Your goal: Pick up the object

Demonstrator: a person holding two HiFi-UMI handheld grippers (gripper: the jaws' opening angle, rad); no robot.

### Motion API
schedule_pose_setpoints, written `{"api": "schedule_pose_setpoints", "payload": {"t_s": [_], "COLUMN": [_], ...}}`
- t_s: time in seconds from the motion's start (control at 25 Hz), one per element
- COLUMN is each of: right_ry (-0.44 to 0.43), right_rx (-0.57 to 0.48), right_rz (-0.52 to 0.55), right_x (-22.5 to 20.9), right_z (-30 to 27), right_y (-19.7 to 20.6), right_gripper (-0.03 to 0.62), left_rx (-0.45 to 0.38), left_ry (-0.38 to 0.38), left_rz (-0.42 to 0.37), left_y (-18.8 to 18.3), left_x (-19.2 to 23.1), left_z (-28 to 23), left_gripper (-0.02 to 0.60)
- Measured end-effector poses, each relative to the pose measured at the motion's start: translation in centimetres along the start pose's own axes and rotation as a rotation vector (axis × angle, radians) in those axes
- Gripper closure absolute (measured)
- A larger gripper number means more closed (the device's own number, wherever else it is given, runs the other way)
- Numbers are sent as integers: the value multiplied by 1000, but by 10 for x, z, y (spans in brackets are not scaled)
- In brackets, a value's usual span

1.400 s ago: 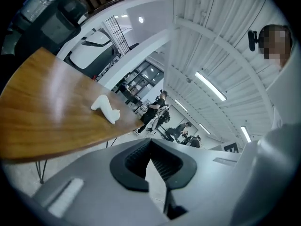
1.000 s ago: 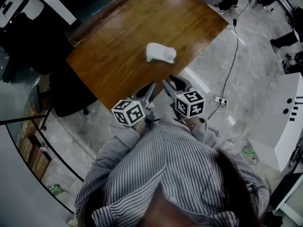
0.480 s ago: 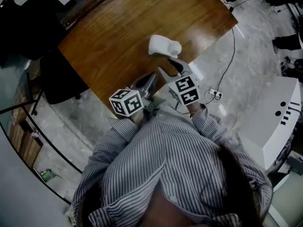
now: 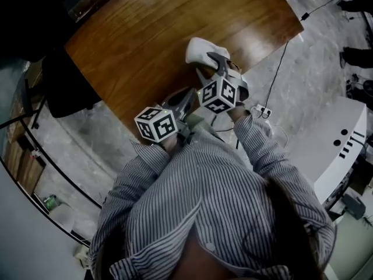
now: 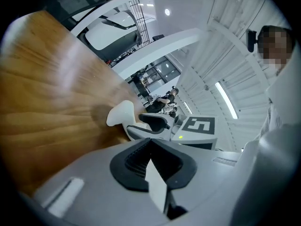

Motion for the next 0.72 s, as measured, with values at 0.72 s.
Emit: {"api": "schedule_pose_setpoints", "payload": {"t_s": [0.72], "right_ry": [127], "right_rx": [105], "right_rz": [166], "right_x": [-3], "right_z": [-46], "right_y": [1], "right_gripper": [358], "left_rx": [-39], "left_ry": [-79], "left_rz": [54], "left_y": [5], "left_x": [23], "left_z": [3], "left_gripper": [581]}}
Point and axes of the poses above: the fingertips, and each gripper's own axes: z backward along the fingers, x to its left, y out of its underside, the point moved 9 cm from there along z, backward along the fingers, and after that the axes turned 11 degrees about -y, right-handed, at the moved point
